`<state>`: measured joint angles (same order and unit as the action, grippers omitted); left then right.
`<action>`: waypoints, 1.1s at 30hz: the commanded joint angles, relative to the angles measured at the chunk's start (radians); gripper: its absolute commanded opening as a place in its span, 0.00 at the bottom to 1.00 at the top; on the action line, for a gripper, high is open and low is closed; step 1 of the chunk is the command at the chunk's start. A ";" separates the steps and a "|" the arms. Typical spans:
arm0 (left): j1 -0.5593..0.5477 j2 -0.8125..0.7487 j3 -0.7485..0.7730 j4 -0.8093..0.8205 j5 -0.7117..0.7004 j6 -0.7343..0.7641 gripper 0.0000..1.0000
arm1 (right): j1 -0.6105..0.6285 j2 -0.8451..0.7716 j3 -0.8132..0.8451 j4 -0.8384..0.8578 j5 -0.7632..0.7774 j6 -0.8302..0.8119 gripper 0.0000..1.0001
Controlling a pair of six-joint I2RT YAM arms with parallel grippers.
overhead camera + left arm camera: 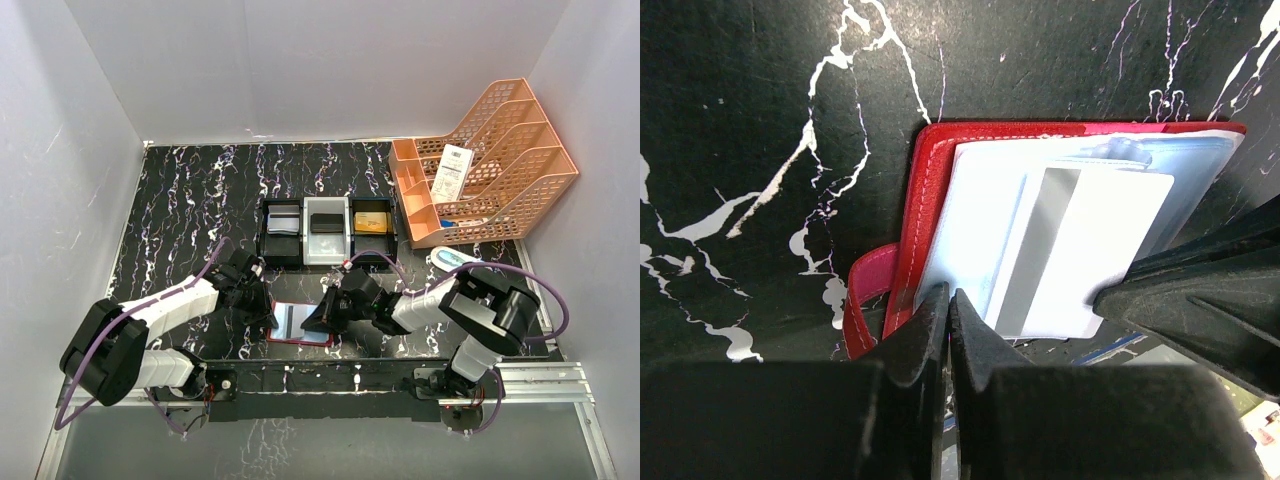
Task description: Take the credit cards out of the card holder
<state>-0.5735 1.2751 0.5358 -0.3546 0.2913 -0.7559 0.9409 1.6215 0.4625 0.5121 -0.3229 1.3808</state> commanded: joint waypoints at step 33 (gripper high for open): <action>-0.006 -0.038 0.004 -0.045 -0.038 0.023 0.01 | -0.077 -0.058 0.004 -0.083 -0.127 -0.084 0.05</action>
<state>-0.5781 1.2655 0.5358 -0.3565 0.2806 -0.7513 0.8677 1.5497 0.4465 0.4126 -0.4297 1.3075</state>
